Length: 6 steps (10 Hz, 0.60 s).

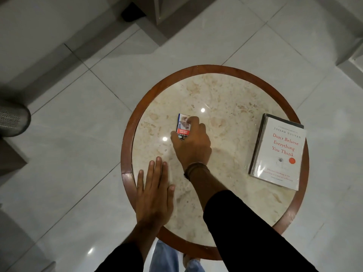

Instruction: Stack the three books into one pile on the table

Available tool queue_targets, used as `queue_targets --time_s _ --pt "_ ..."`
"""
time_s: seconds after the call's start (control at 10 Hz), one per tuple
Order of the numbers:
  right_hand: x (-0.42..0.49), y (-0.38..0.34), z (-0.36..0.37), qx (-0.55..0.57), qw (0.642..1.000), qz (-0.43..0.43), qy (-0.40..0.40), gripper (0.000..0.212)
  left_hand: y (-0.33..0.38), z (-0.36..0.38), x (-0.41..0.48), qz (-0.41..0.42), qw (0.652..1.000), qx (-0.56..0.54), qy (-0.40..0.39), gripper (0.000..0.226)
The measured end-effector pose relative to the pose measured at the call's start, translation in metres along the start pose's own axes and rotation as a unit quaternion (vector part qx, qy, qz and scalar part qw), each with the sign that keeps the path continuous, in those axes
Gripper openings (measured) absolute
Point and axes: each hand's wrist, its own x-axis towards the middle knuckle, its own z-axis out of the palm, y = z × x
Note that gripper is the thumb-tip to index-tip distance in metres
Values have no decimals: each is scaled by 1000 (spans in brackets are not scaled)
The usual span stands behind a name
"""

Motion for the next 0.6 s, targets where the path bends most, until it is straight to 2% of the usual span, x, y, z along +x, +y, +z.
queue_targets --time_s 0.4,0.6 --pt "-2 -5 5 -2 1000 9 2 70 -2 5 1 4 1000 11 3 73" --pt "-29 8 -41 71 996 34 40 70 3 -2 2 18 1000 11 9 70"
